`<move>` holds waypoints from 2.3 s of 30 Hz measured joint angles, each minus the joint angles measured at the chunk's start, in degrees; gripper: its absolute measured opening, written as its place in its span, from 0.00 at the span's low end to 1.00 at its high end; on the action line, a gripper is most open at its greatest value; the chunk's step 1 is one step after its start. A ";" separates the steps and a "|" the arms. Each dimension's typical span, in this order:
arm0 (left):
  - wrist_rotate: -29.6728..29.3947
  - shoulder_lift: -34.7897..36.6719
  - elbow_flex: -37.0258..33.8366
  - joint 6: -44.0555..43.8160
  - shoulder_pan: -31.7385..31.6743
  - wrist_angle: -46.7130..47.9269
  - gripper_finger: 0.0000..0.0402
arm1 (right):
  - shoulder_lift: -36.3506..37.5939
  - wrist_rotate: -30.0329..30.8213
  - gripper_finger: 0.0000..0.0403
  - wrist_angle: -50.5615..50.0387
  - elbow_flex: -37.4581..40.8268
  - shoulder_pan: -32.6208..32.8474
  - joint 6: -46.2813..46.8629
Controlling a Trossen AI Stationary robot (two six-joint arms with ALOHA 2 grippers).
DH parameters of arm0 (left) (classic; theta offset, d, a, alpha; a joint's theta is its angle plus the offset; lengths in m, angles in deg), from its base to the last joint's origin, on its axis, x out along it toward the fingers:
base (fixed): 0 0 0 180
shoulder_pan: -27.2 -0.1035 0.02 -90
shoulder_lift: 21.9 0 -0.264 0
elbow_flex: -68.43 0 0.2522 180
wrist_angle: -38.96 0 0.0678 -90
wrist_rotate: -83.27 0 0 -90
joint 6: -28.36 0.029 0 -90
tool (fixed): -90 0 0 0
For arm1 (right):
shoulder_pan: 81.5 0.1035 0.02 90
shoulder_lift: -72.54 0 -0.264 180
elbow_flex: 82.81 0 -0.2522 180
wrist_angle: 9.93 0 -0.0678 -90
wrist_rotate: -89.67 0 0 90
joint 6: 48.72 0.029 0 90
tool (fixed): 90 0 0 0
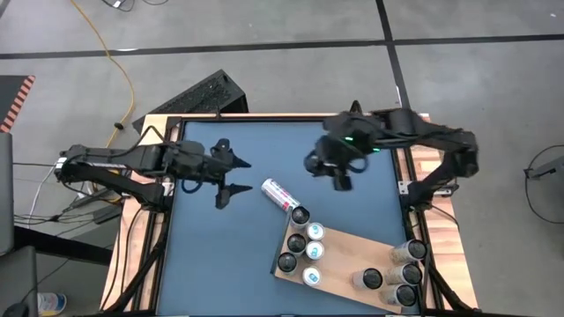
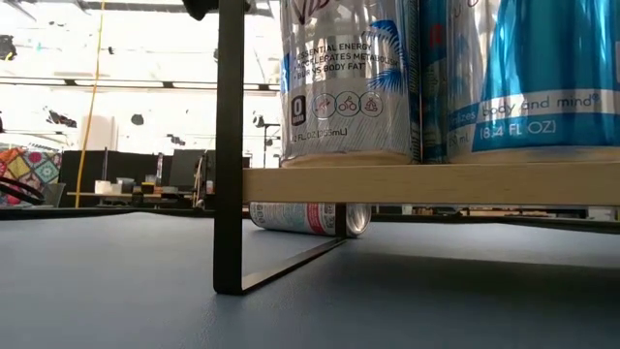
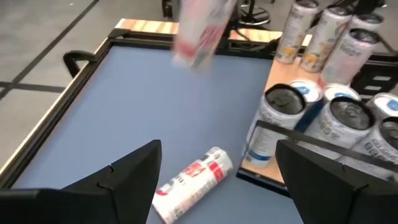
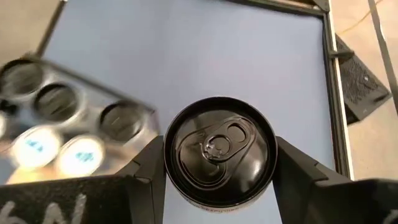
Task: Place canned beverage on shelf
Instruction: Put the left white pink soda can on the shelf
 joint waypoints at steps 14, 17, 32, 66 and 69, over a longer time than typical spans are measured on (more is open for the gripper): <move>-0.37 -0.15 -0.09 0.00 -0.67 0.05 0.74 | 11.65 7.96 0.49 -19.92 -0.10 26.93 12.91; -0.53 -0.17 -0.09 -0.24 -1.08 0.05 0.74 | 11.39 8.86 0.49 -19.93 -0.10 31.23 13.35; -7.08 -0.20 -0.13 -5.10 -1.38 -2.08 0.74 | 10.80 8.81 0.52 -19.31 1.42 42.15 15.41; -21.02 -0.22 -0.13 -11.45 -6.63 -8.61 0.74 | 42.36 1.38 0.53 21.83 56.20 45.97 16.34; -20.98 -0.22 -0.13 -11.38 -6.99 -8.59 0.74 | 42.43 1.14 0.53 23.24 57.11 46.11 15.75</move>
